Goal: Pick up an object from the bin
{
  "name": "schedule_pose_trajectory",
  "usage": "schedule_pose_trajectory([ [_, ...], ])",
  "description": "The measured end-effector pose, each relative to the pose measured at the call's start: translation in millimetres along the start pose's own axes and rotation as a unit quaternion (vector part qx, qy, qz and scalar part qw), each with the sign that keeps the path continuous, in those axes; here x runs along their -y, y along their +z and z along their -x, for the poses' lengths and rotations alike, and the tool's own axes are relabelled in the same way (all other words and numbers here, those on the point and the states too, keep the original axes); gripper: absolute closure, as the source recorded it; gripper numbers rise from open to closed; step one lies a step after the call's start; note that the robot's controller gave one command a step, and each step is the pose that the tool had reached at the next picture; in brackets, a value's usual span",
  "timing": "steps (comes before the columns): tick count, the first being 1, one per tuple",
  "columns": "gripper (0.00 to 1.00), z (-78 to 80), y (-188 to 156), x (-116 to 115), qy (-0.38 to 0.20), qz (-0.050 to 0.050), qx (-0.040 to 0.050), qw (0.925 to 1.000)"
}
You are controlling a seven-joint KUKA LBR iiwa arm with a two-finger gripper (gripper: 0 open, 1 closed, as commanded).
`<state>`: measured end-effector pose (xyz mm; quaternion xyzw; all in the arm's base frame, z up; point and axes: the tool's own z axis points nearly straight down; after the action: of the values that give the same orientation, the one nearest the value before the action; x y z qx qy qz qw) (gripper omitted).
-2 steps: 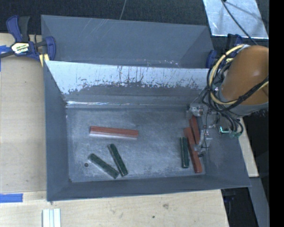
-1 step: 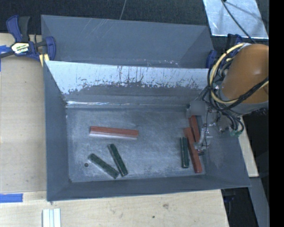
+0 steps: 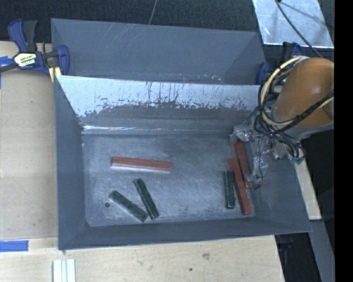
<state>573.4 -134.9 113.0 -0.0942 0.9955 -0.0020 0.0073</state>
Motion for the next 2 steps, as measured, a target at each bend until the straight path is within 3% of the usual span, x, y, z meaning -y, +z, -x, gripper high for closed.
schedule_pose_trajectory([
  [1, 0.0, -20.1, 44.6, 17.4, -0.069, 0.004, -0.0073, 0.9976],
  [2, 0.0, -5.4, 43.0, 9.3, -0.2, 0.008, -0.006, 0.9797],
])
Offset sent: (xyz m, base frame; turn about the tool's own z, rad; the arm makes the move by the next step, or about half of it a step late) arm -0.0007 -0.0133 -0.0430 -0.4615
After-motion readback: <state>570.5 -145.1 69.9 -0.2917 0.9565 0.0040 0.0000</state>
